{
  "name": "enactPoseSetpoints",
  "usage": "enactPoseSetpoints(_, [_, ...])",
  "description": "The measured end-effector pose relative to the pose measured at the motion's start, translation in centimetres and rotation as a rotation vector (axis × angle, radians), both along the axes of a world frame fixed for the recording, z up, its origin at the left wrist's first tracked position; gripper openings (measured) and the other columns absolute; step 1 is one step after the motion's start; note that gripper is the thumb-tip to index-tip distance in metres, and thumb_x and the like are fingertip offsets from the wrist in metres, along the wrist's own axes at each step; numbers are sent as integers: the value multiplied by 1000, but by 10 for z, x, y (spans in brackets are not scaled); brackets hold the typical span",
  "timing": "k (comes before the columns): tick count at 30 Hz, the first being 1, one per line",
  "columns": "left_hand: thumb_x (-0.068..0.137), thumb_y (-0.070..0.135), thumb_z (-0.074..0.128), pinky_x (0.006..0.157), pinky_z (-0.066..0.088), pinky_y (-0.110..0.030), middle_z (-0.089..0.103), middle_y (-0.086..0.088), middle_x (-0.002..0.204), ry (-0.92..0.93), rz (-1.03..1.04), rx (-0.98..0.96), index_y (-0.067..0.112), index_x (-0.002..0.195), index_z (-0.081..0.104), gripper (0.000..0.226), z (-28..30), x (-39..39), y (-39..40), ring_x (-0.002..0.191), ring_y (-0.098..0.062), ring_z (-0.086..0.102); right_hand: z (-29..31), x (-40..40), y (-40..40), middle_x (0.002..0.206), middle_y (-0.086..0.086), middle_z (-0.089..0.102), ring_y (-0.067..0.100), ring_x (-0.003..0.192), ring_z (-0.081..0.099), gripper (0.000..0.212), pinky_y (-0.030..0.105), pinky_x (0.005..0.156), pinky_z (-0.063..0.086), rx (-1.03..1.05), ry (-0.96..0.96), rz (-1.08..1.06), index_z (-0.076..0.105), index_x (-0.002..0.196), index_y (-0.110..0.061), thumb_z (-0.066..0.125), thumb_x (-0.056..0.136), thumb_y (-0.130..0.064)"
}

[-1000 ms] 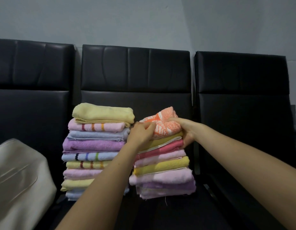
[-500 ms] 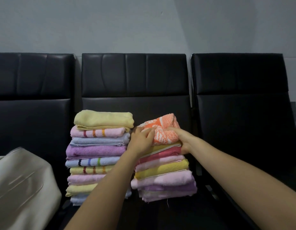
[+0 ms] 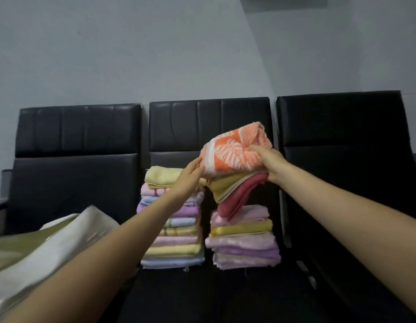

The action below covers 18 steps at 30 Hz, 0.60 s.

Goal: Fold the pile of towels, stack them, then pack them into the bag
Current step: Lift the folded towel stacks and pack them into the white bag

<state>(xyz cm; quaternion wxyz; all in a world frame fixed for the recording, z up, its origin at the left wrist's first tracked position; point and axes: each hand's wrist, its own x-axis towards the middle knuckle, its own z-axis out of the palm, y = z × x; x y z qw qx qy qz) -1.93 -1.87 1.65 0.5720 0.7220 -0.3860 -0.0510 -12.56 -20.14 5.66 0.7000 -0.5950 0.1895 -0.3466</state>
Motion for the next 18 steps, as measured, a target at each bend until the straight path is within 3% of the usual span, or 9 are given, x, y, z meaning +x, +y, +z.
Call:
enactPoseSetpoints(3, [102,43,38,87,42,-35,46,8,136,163,60,11,29,137,44,39,3,-5,28,119,-14,45,27,-23,18,107,18,70,32,87,70,51,44,73,59,-12,-10,57,62,122,-8,75,74,-18])
enactPoseSetpoints(6, [101,47,39,87,45,-34,48,1,137,250,139,36,24,140,45,46,-5,-9,64,121,-17,50,39,-39,44,110,18,69,35,94,68,40,47,78,58,21,26,163,63,118,-9,70,81,-21])
enactPoseSetpoints(10, [99,43,45,93,48,-37,57,-2,128,292,199,83,19,127,56,38,-17,-18,121,113,-19,57,38,-47,85,86,15,70,31,73,69,29,42,60,60,88,88,302,63,110,-11,64,86,-28])
enactPoseSetpoints(14, [100,30,46,86,47,-35,61,-6,116,260,355,77,13,124,59,32,-22,-28,189,105,-21,59,29,-36,135,89,16,70,32,83,67,25,43,78,57,150,74,383,64,100,-12,62,88,-35])
enactPoseSetpoints(18, [99,23,48,79,48,-30,64,-6,111,64,543,158,15,107,66,22,-27,-27,270,100,-20,59,20,-3,186,110,14,71,33,103,68,49,49,93,51,232,91,420,67,119,-12,69,76,-38])
